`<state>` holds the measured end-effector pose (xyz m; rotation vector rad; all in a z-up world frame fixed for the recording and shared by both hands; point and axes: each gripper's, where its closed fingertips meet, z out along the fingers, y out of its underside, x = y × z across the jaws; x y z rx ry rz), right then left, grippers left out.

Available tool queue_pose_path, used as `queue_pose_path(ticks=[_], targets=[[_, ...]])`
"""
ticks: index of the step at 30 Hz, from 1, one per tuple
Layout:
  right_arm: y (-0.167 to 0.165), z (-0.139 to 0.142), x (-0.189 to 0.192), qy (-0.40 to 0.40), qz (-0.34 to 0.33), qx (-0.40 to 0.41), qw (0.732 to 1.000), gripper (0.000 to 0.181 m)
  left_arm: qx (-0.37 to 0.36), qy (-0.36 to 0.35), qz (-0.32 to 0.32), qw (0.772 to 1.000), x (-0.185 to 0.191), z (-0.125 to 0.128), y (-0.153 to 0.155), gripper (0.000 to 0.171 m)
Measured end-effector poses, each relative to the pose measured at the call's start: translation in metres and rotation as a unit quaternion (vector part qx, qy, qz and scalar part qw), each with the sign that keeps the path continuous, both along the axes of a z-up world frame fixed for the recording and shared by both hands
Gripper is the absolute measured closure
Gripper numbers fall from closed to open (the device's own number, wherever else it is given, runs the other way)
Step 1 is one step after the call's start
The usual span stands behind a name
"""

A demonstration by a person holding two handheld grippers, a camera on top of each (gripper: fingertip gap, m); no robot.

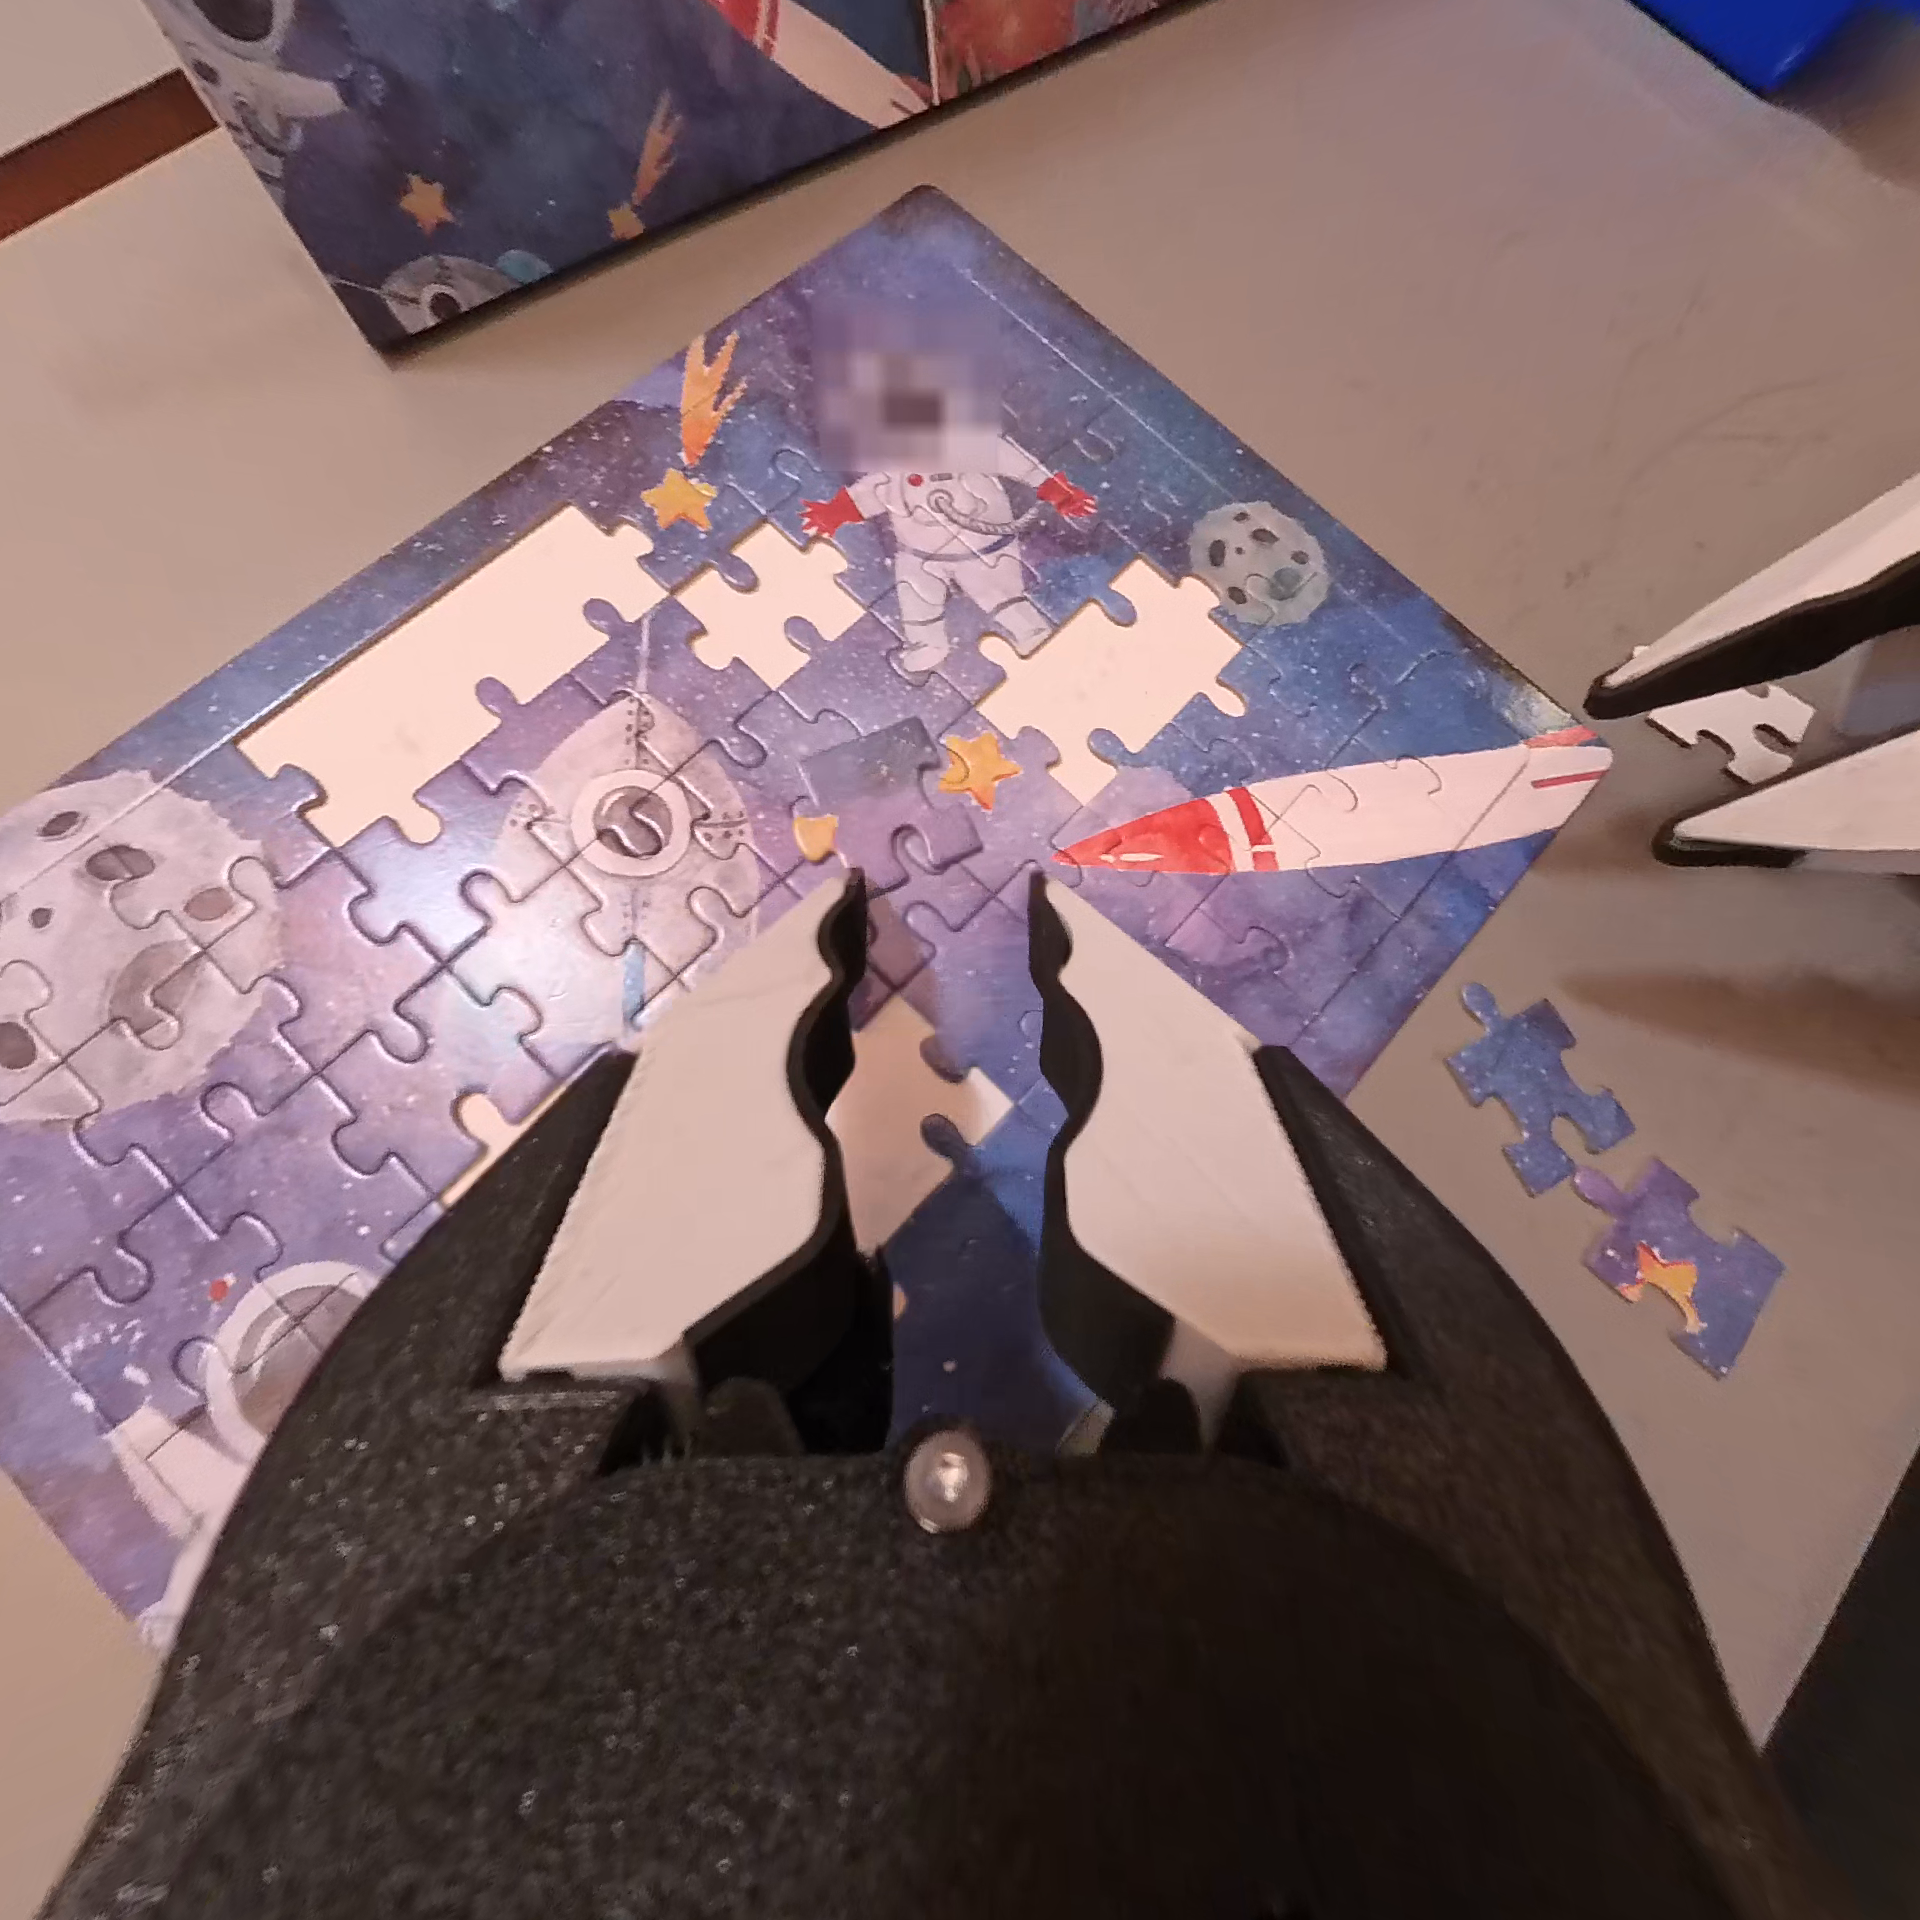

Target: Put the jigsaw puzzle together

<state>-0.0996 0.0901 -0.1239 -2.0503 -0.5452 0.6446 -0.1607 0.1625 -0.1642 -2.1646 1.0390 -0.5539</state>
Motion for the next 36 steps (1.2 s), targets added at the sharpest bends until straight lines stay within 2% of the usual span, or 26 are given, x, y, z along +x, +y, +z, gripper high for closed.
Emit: queue_pose_path(ticks=[5, 8, 11, 14, 16, 19, 21, 23, 25, 28, 30, 32, 34, 36], targets=[[0.000, -0.002, -0.001, -0.012, 0.002, 0.001, 1.000, 0.160, 0.027, 0.008, 0.005, 1.000, -0.011, 0.013, 0.007, 0.142], [-0.001, -0.004, -0.003, -0.028, 0.006, 0.009, 1.000, 0.160, 0.062, 0.003, 0.069, 0.996, -0.043, 0.031, 0.033, 0.148], [-0.003, -0.004, -0.010, -0.041, 0.022, 0.022, 0.999, 0.158, 0.047, 0.002, 0.135, 0.990, -0.081, 0.028, 0.054, 0.150], [-0.005, 0.001, -0.024, -0.039, 0.060, 0.027, 0.997, 0.152, 0.039, -0.009, 0.170, 0.985, -0.103, 0.032, 0.065, 0.150], [-0.010, 0.000, -0.037, -0.056, 0.112, -0.012, 0.992, 0.149, 0.040, -0.027, 0.175, 0.983, -0.107, 0.040, 0.066, 0.150], [-0.005, -0.006, -0.042, -0.174, 0.176, -0.062, 0.967, 0.142, 0.043, -0.039, 0.168, 0.984, -0.105, 0.045, 0.064, 0.150], [0.019, -0.002, -0.039, -0.271, 0.187, -0.027, 0.944, 0.142, 0.049, -0.036, 0.160, 0.985, -0.103, 0.047, 0.062, 0.150], [0.053, 0.002, -0.040, -0.310, 0.185, 0.031, 0.932, 0.148, 0.058, -0.030, 0.156, 0.986, -0.102, 0.047, 0.062, 0.150], [0.078, -0.005, -0.045, -0.281, 0.176, 0.041, 0.943, 0.150, 0.063, -0.026, 0.152, 0.986, -0.102, 0.046, 0.063, 0.150], [0.094, -0.027, -0.045, -0.230, 0.168, -0.016, 0.958, 0.148, 0.067, -0.023, 0.152, 0.986, -0.103, 0.046, 0.063, 0.150], [0.096, -0.031, -0.049, -0.190, 0.170, -0.030, 0.967, 0.148, 0.065, 0.001, 0.165, 0.984, -0.110, 0.040, 0.064, 0.150], [0.095, -0.036, -0.052, -0.177, 0.176, -0.039, 0.968, 0.148, 0.083, 0.061, 0.210, 0.972, -0.132, 0.033, 0.073, 0.151], [0.096, -0.041, -0.052, -0.190, 0.175, -0.030, 0.966, 0.148, 0.093, 0.065, 0.204, 0.972, -0.132, 0.035, 0.073, 0.152], [0.095, -0.042, -0.055, -0.188, 0.180, -0.022, 0.965, 0.148, 0.071, 0.052, 0.187, 0.978, -0.123, 0.031, 0.068, 0.152]])
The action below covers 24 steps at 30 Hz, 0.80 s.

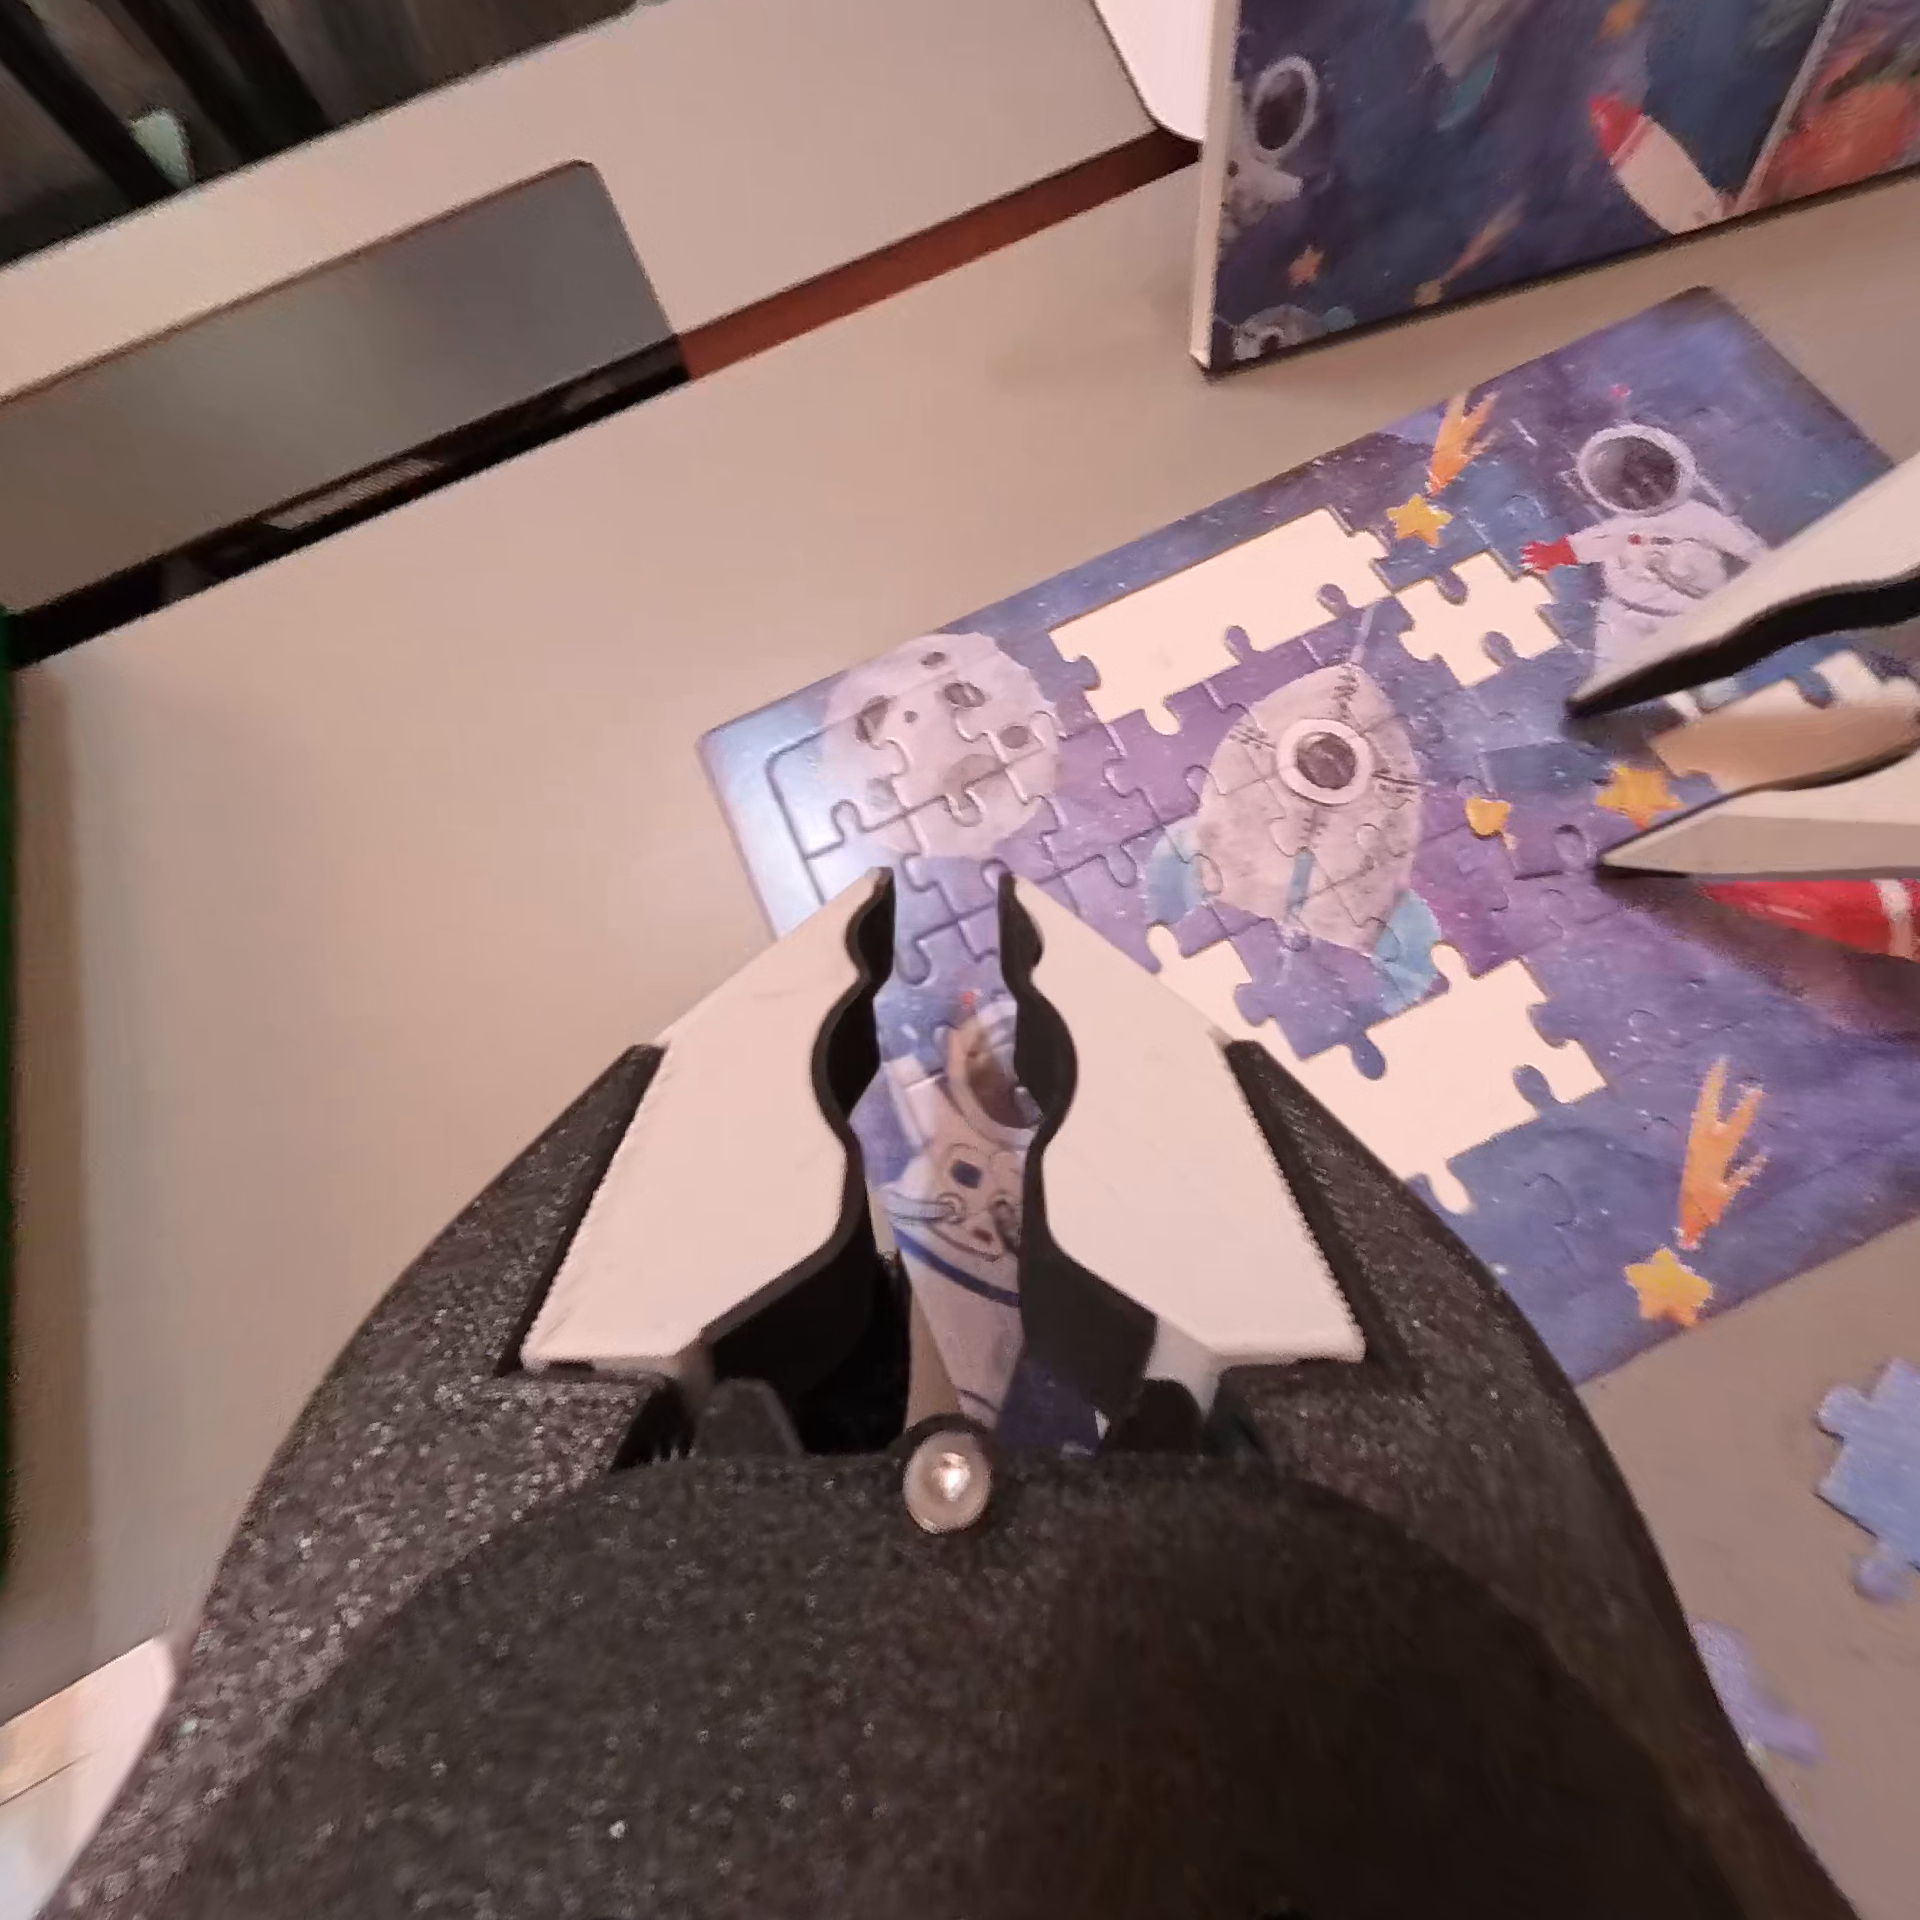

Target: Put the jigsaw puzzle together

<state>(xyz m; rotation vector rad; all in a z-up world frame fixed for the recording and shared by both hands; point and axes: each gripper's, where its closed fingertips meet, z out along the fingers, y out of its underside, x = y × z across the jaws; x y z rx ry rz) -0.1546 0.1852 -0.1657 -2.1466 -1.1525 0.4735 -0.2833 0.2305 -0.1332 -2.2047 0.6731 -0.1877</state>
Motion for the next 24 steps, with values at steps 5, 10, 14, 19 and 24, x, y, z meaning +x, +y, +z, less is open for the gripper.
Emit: queue_pose_path(ticks=[5, 10, 14, 19, 24], targets=[[-0.002, -0.002, -0.005, -0.004, 0.016, 0.003, 1.000, 0.148, -0.019, 0.028, -0.030, 0.999, 0.009, -0.014, -0.006, 0.152], [-0.002, -0.003, -0.004, 0.003, 0.021, -0.013, 1.000, 0.151, -0.024, 0.035, -0.038, 0.998, 0.010, -0.019, -0.007, 0.152], [-0.002, -0.002, -0.003, 0.000, 0.035, -0.026, 0.999, 0.151, -0.016, 0.031, -0.034, 0.999, 0.009, -0.017, -0.004, 0.152], [0.009, 0.007, 0.006, -0.025, 0.045, -0.002, 0.999, 0.151, -0.016, 0.021, -0.033, 0.999, 0.009, -0.015, -0.003, 0.152], [0.055, 0.026, 0.007, -0.066, 0.056, 0.060, 0.994, 0.151, -0.022, 0.023, -0.045, 0.998, 0.013, -0.019, -0.006, 0.152]])
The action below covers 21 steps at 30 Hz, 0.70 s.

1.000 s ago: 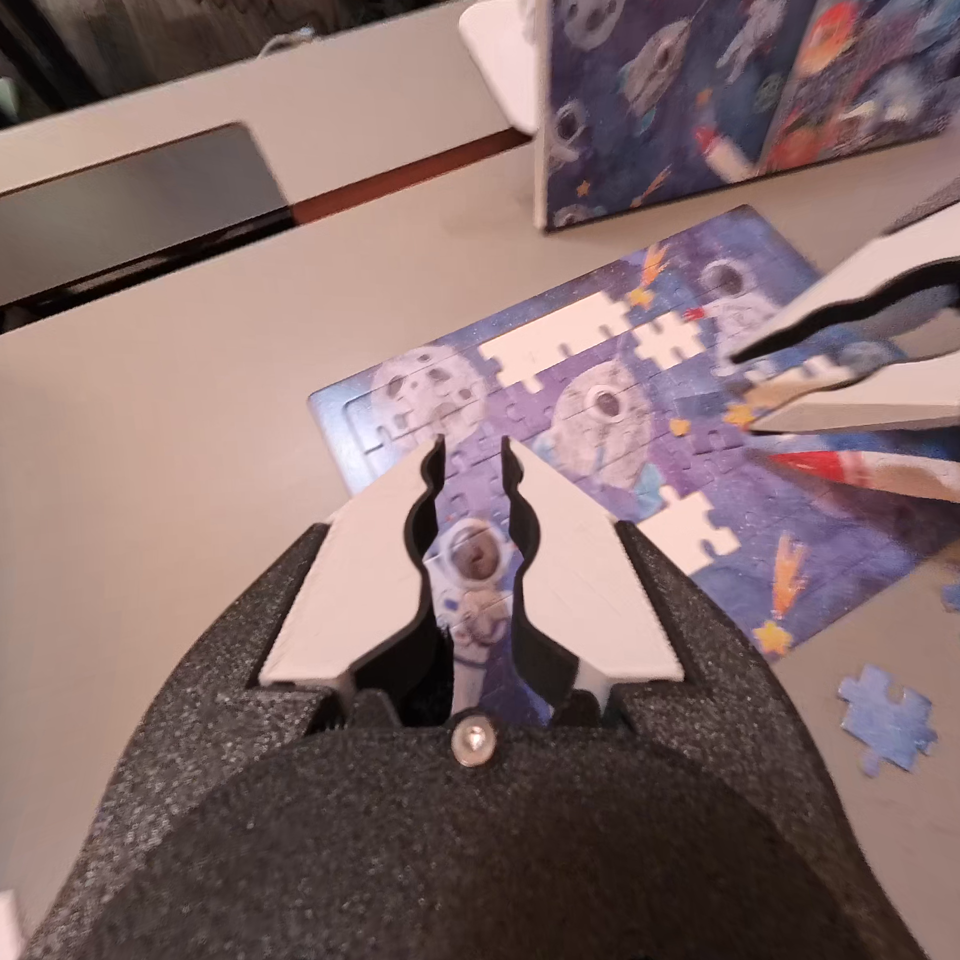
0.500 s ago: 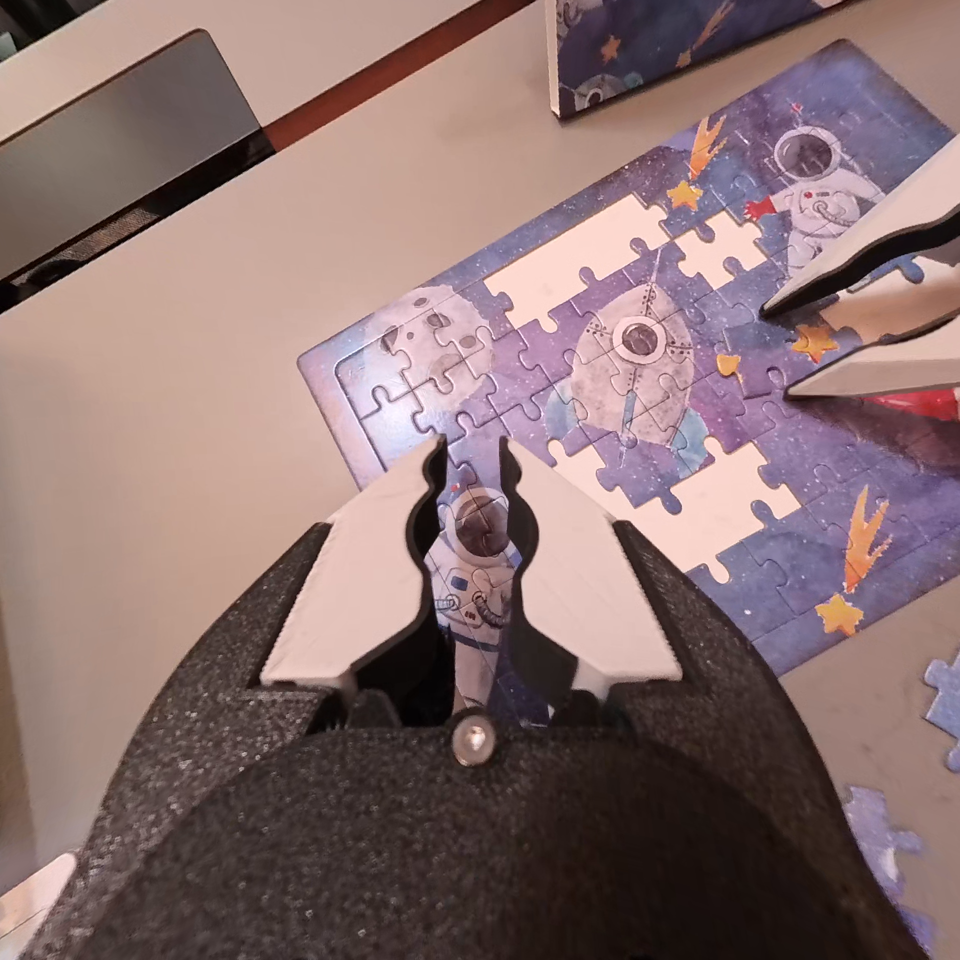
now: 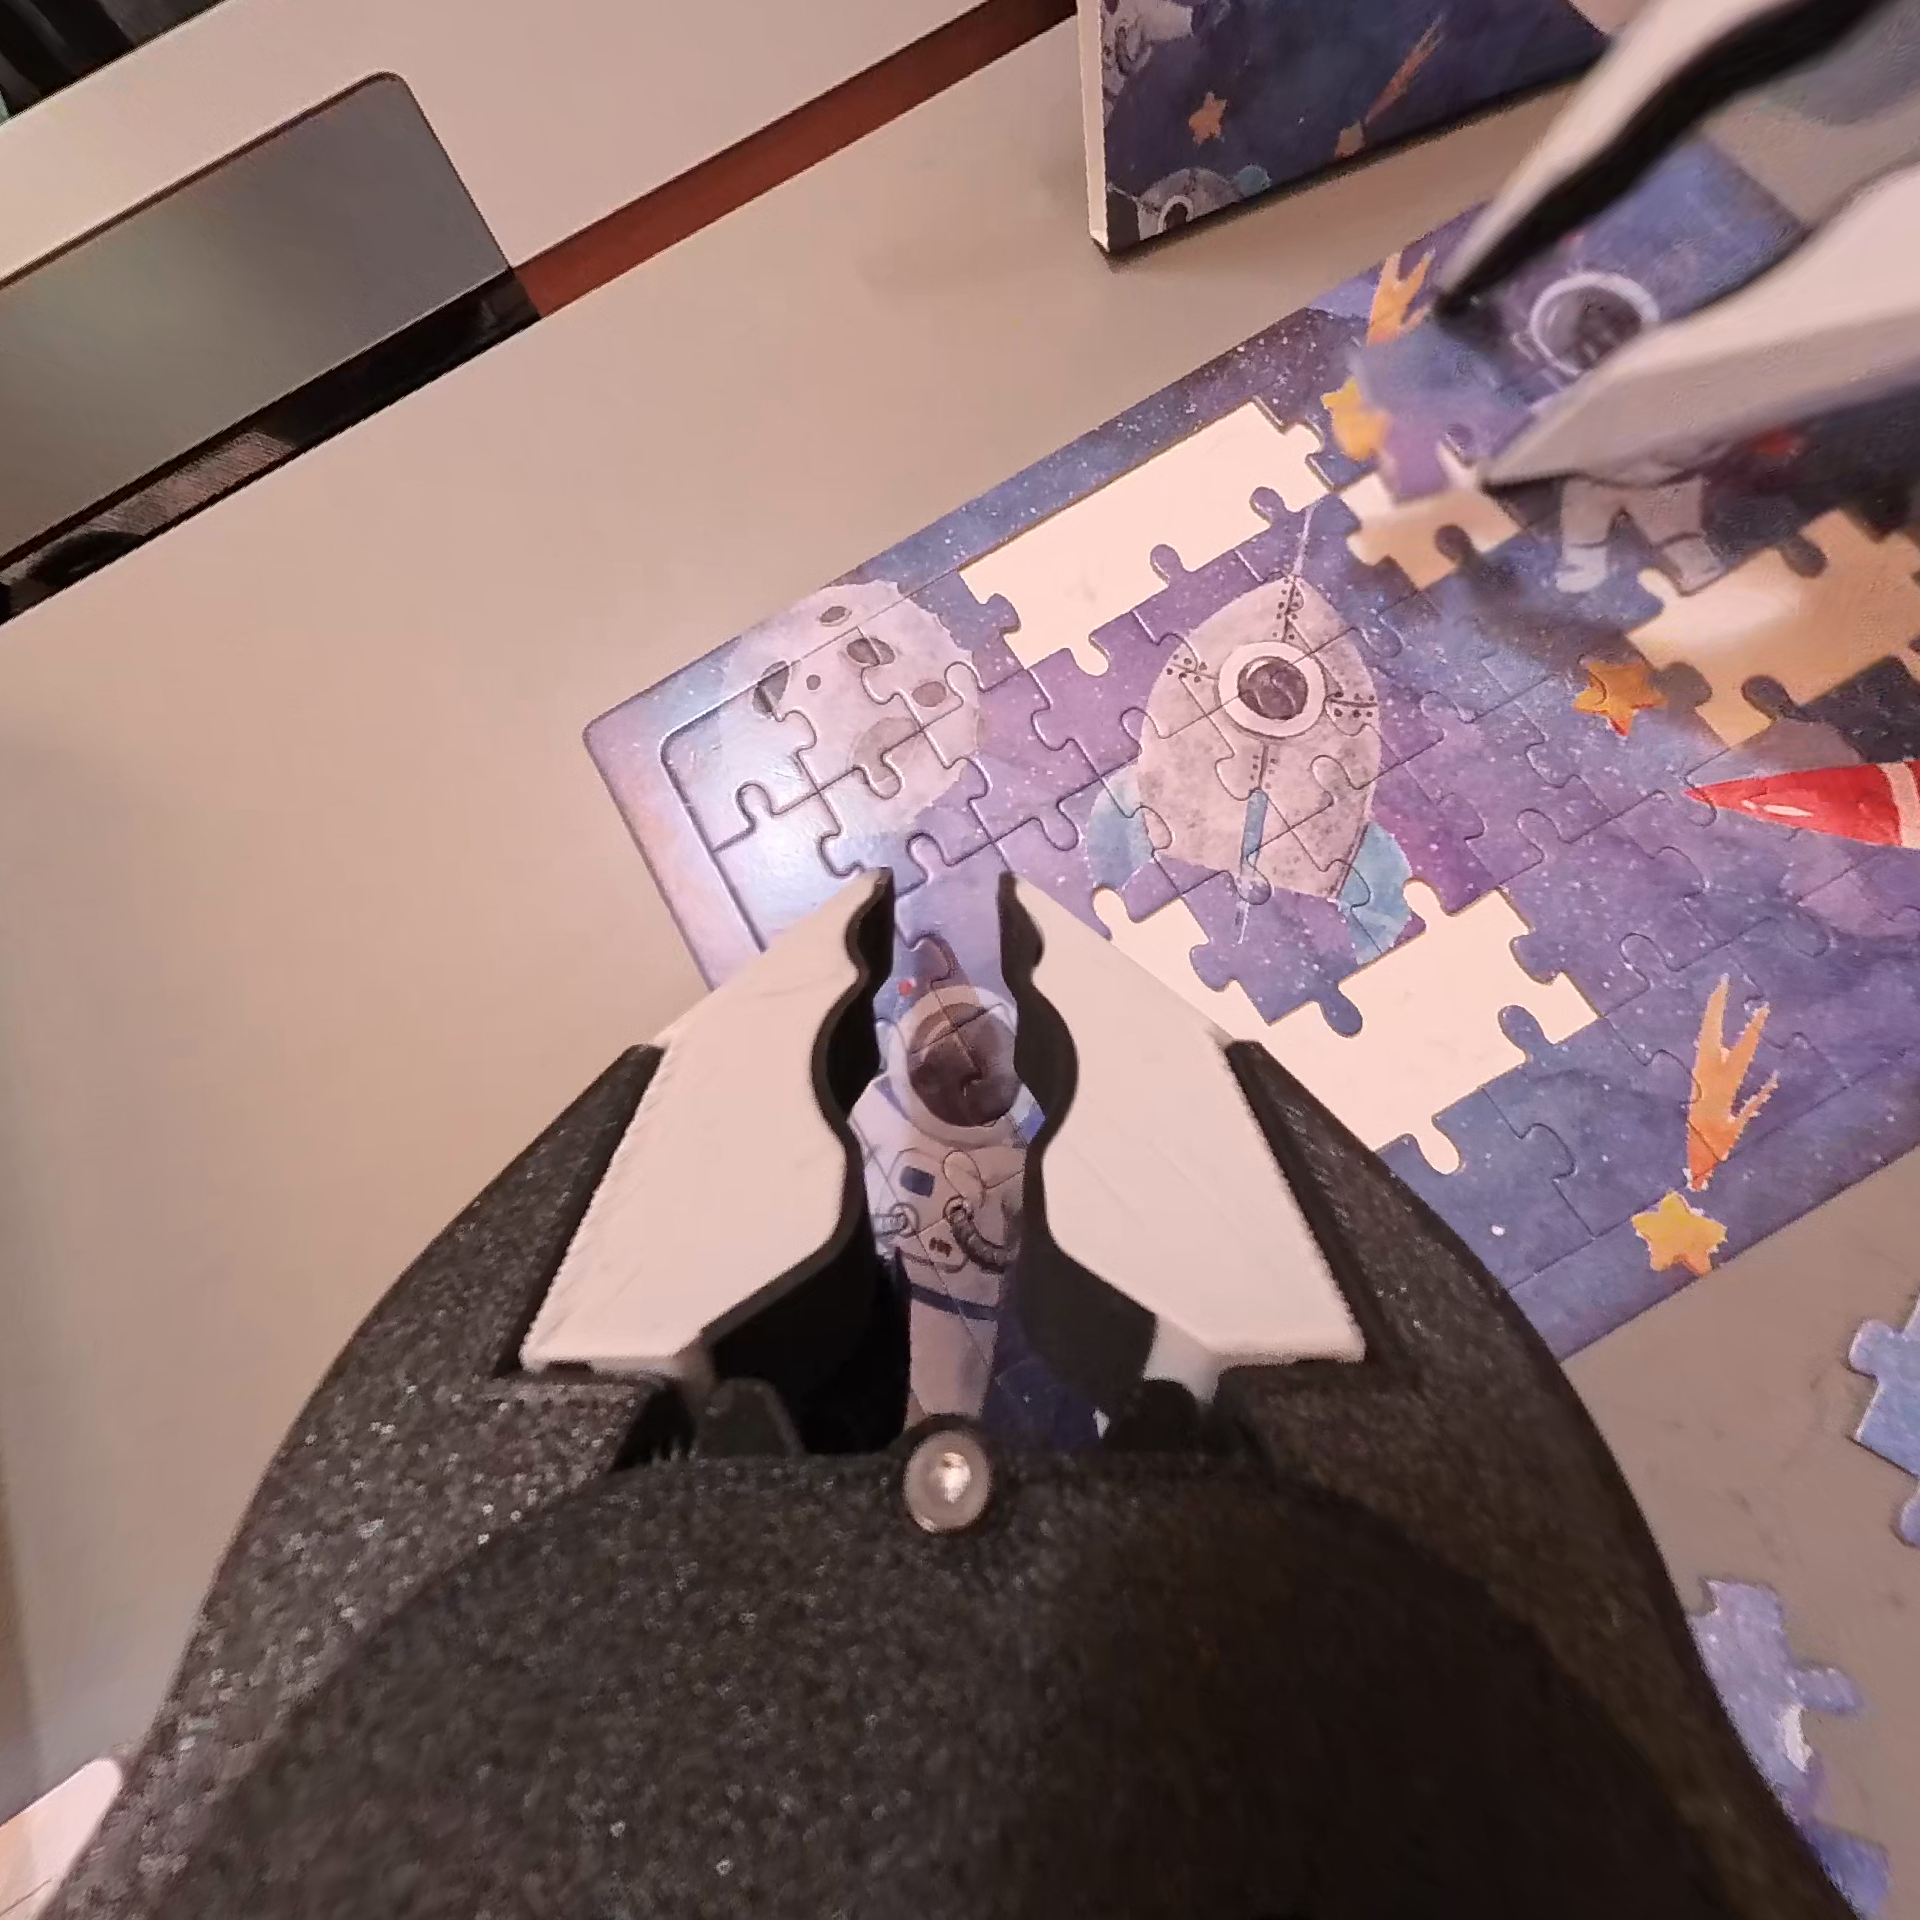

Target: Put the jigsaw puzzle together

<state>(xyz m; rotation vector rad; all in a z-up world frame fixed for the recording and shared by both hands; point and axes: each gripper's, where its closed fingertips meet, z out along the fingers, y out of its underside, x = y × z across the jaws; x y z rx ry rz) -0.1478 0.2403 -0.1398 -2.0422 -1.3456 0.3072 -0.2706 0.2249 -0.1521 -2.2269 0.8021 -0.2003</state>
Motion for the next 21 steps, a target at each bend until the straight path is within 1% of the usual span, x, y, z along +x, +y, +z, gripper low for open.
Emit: queue_pose_path(ticks=[2, 5, 9, 10, 12, 13, 15, 17, 18, 19, 21], targets=[[0.012, -0.005, -0.008, -0.010, 0.025, -0.008, 1.000, 0.151, -0.001, 0.004, -0.005, 1.000, 0.001, -0.003, -0.001, 0.152], [0.021, -0.014, -0.014, -0.017, 0.061, -0.020, 0.998, 0.151, 0.001, 0.009, -0.013, 1.000, 0.003, -0.004, -0.001, 0.152], [0.025, -0.025, -0.010, -0.044, 0.104, -0.039, 0.993, 0.151, 0.000, 0.015, -0.015, 1.000, 0.003, -0.006, -0.001, 0.152], [0.026, -0.027, -0.009, -0.045, 0.112, -0.043, 0.992, 0.151, -0.001, 0.014, -0.015, 1.000, 0.003, -0.006, -0.002, 0.152], [0.020, -0.028, -0.010, -0.028, 0.125, -0.077, 0.989, 0.148, -0.005, 0.012, -0.015, 1.000, 0.003, -0.007, -0.002, 0.152], [0.024, -0.027, -0.008, -0.029, 0.116, -0.078, 0.990, 0.141, -0.005, 0.011, -0.015, 1.000, 0.003, -0.007, -0.002, 0.152], [0.030, -0.016, -0.006, -0.006, 0.099, -0.064, 0.993, 0.140, -0.006, 0.008, -0.017, 1.000, 0.004, -0.006, -0.003, 0.152], [0.037, 0.003, -0.005, 0.045, 0.069, -0.055, 0.995, 0.154, -0.006, 0.008, -0.018, 1.000, 0.005, -0.006, -0.003, 0.152], [0.033, 0.010, -0.008, 0.075, 0.062, -0.071, 0.993, 0.159, -0.008, 0.009, -0.019, 1.000, 0.005, -0.007, -0.003, 0.152], [0.028, 0.012, -0.010, 0.094, 0.059, -0.091, 0.990, 0.167, -0.010, 0.010, -0.020, 1.000, 0.005, -0.008, -0.004, 0.152], [0.025, 0.006, -0.012, 0.097, 0.042, -0.096, 0.990, 0.171, -0.012, 0.011, -0.021, 1.000, 0.006, -0.010, -0.004, 0.152]])
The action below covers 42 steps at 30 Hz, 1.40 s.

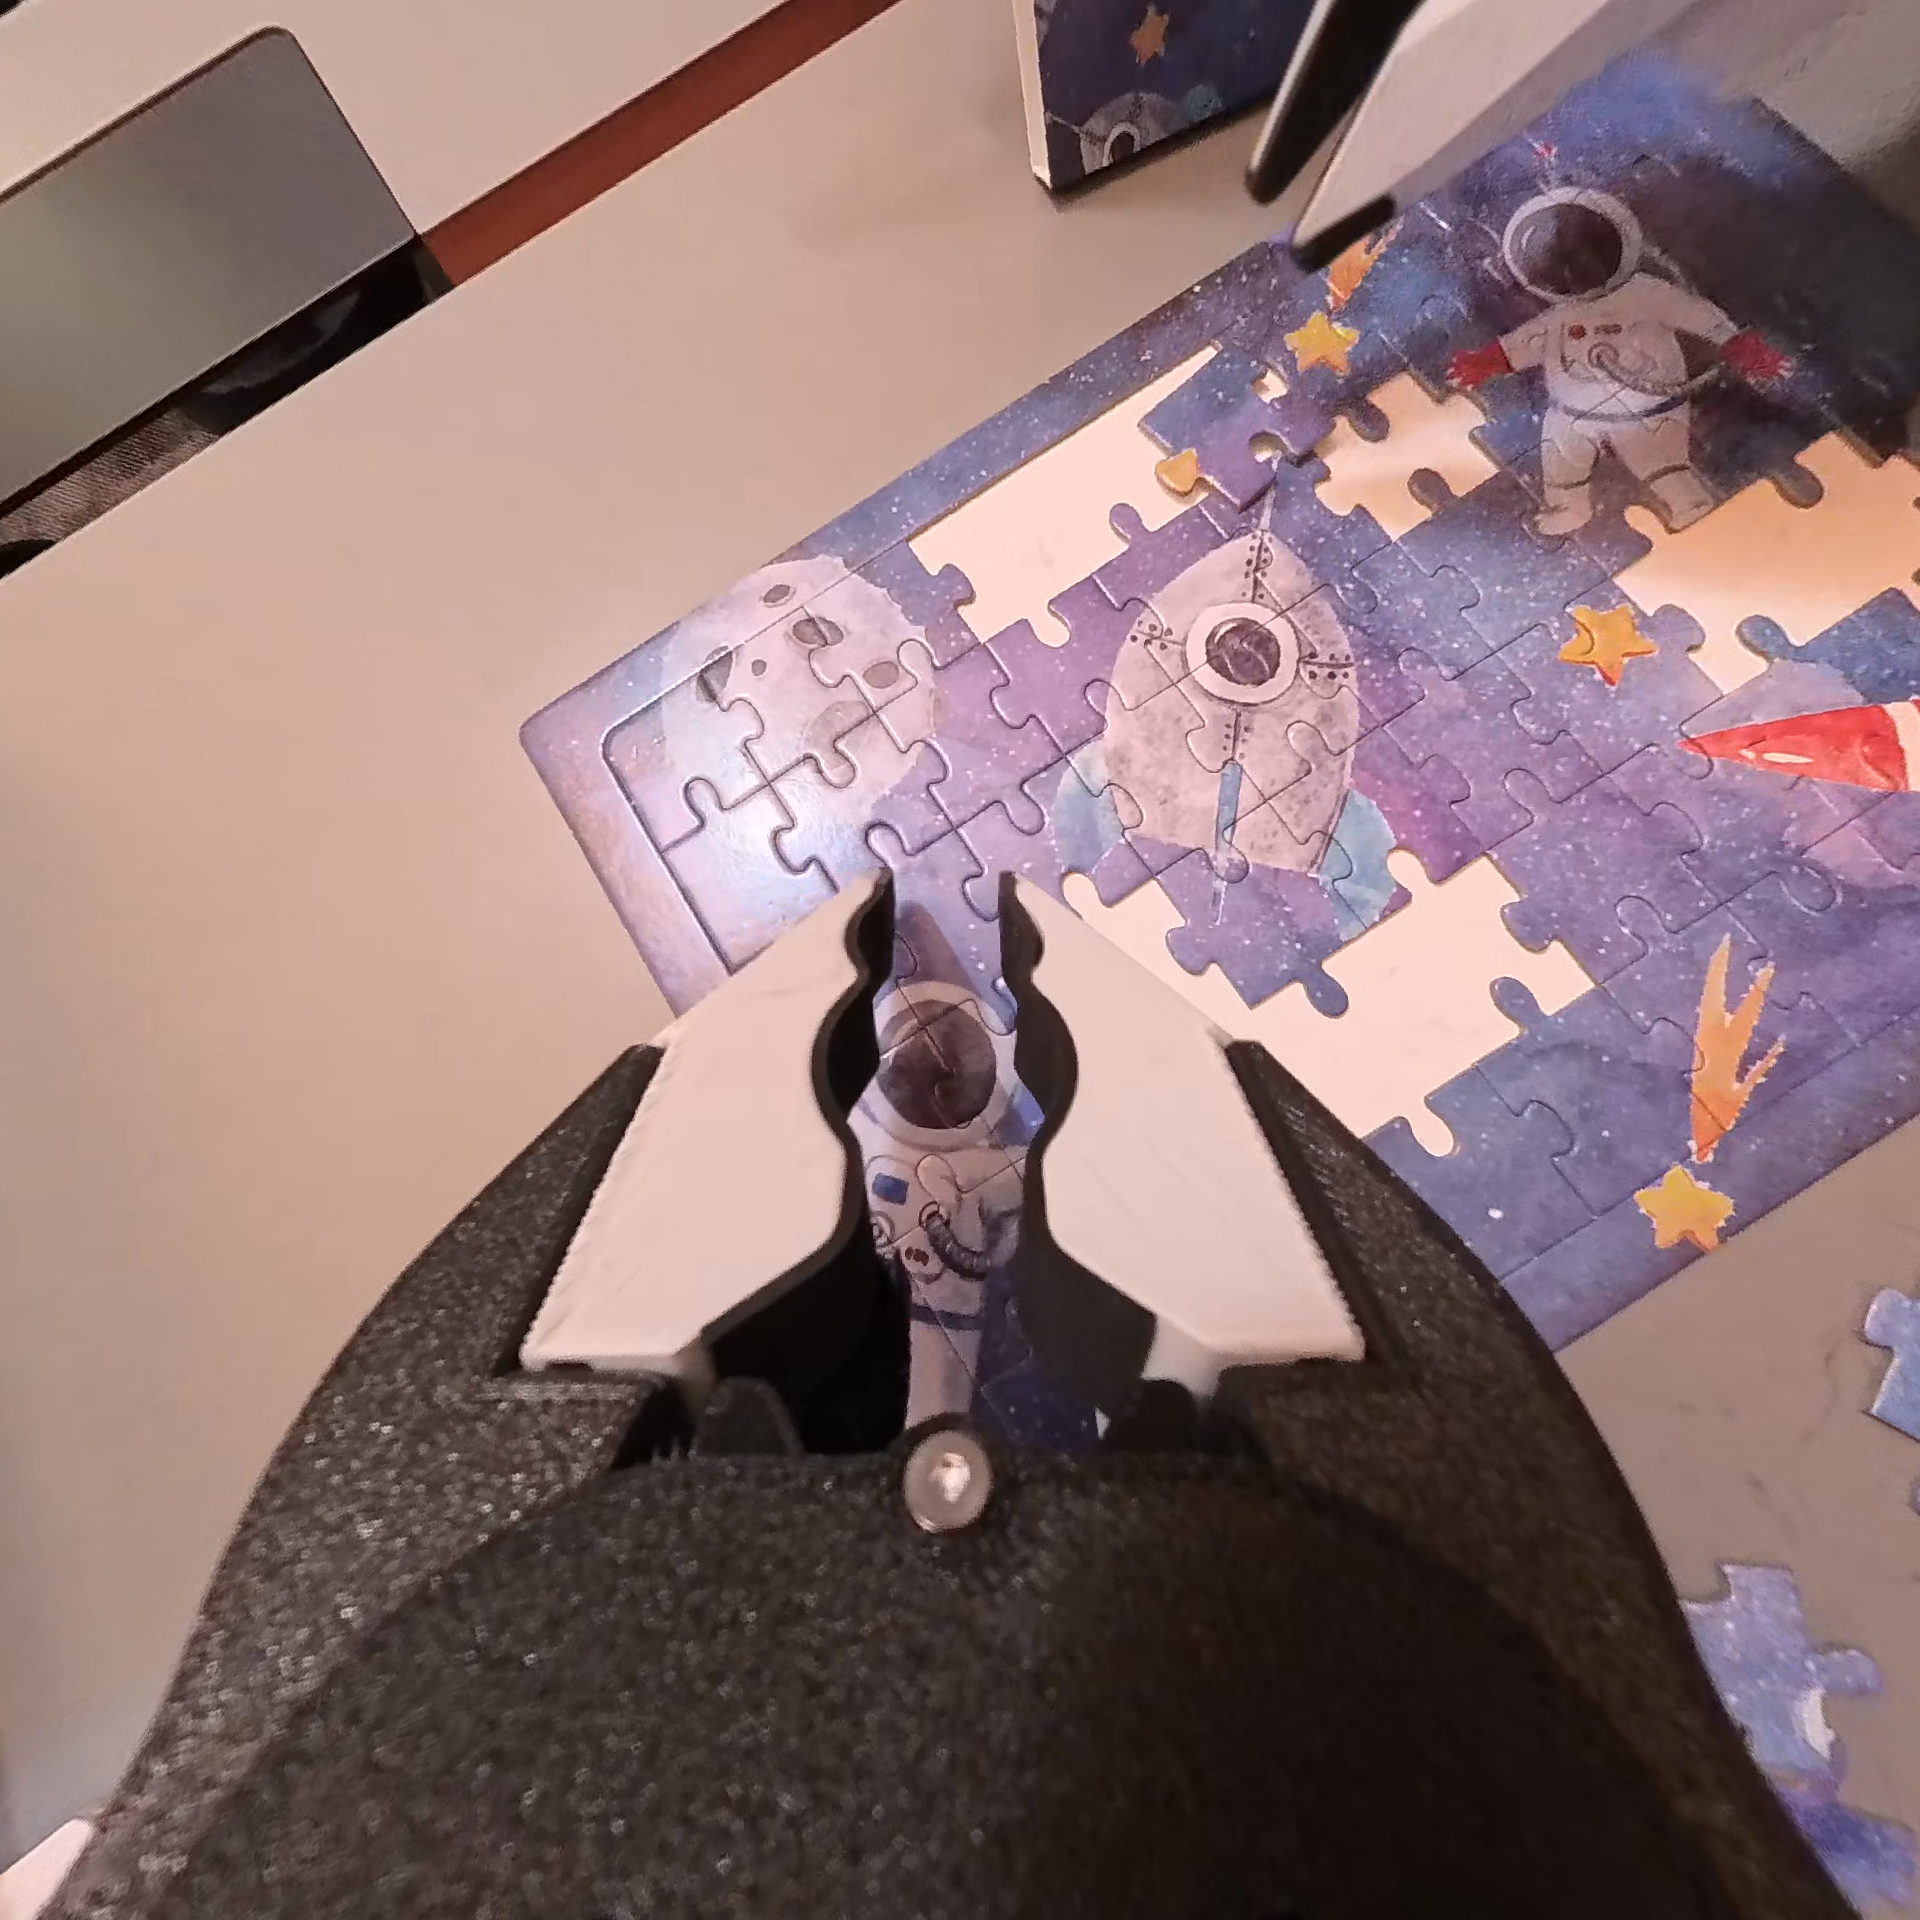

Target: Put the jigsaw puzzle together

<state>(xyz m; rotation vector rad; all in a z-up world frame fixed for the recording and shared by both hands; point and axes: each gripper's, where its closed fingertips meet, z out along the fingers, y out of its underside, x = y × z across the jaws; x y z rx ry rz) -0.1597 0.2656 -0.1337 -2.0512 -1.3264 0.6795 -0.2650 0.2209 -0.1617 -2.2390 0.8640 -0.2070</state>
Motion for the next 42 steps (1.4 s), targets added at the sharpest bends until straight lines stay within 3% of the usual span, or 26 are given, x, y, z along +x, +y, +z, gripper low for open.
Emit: queue_pose_path(ticks=[1, 7, 14, 30, 39, 42], targets=[[0.001, -0.005, -0.002, -0.004, -0.005, 0.010, 1.000, 0.180, -0.002, 0.002, -0.001, 1.000, 0.000, -0.002, 0.000, 0.152], [-0.006, -0.033, -0.013, -0.063, 0.002, -0.004, 0.998, 0.181, 0.001, 0.012, -0.004, 1.000, 0.000, -0.003, -0.001, 0.152], [0.002, -0.035, -0.014, -0.072, -0.037, 0.001, 0.997, 0.181, 0.003, 0.015, -0.003, 1.000, -0.001, -0.003, 0.000, 0.152], [0.005, -0.028, -0.012, -0.074, -0.037, 0.025, 0.996, 0.181, 0.002, 0.022, -0.004, 1.000, -0.002, -0.005, 0.000, 0.152], [-0.012, -0.023, -0.002, -0.074, -0.013, 0.022, 0.997, 0.129, 0.001, 0.021, -0.003, 1.000, -0.002, -0.005, 0.000, 0.152], [-0.008, -0.034, 0.001, -0.101, -0.025, 0.031, 0.994, 0.131, 0.001, 0.022, -0.004, 1.000, -0.002, -0.005, 0.000, 0.152]])
